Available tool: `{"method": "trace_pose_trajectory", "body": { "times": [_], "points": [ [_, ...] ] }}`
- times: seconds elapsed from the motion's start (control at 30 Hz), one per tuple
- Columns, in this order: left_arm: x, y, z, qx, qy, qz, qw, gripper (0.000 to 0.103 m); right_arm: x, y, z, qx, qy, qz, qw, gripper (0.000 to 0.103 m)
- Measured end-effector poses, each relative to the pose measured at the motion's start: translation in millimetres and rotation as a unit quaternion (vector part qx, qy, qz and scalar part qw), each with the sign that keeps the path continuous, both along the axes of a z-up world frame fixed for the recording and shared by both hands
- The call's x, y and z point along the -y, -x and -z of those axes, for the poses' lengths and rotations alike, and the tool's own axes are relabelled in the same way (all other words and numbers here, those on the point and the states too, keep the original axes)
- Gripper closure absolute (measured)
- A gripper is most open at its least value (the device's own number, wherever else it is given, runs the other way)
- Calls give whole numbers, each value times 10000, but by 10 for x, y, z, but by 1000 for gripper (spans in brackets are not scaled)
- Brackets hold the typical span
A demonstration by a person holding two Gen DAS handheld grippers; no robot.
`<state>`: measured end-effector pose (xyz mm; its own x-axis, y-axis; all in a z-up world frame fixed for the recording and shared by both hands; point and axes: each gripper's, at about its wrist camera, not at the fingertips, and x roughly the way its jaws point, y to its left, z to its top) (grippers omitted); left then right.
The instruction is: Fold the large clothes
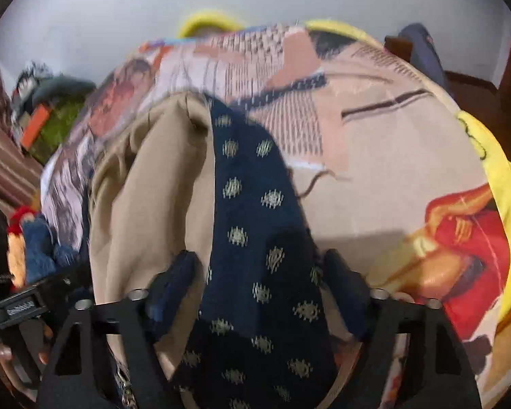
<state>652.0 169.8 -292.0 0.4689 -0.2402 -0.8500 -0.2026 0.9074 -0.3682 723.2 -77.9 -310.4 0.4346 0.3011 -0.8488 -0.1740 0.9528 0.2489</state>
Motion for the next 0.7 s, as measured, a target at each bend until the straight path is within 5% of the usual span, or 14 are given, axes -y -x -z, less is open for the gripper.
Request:
{"method": "trace_pose_trajectory", "body": {
  "times": [0.07, 0.13, 0.2, 0.23, 0.4, 0.7],
  "points": [
    [67, 37, -45, 97, -156, 94, 9998, 42, -25, 47, -17, 105, -5, -123, 9999, 64],
    [164, 70, -98, 153, -380, 226, 9989, 68, -52, 97, -46, 142, 100, -189, 9997, 88],
    [291, 123, -188, 198, -649, 375, 9970, 91, -81, 151, -88, 160, 250, -285, 9992, 94],
    [358, 164, -254, 228, -726, 480, 9959, 94, -78, 190, -121, 169, 317, -311, 9989, 95],
    [676, 478, -711, 767, -1874, 744, 9765, 94, -40, 544, -485, 552, 506, -503, 9959, 95],
    [834, 1422, -1460, 1464, -2022, 1169, 9612, 94, 92, 1540, -1186, 1123, 567, -875, 9882, 95]
  ]
}}
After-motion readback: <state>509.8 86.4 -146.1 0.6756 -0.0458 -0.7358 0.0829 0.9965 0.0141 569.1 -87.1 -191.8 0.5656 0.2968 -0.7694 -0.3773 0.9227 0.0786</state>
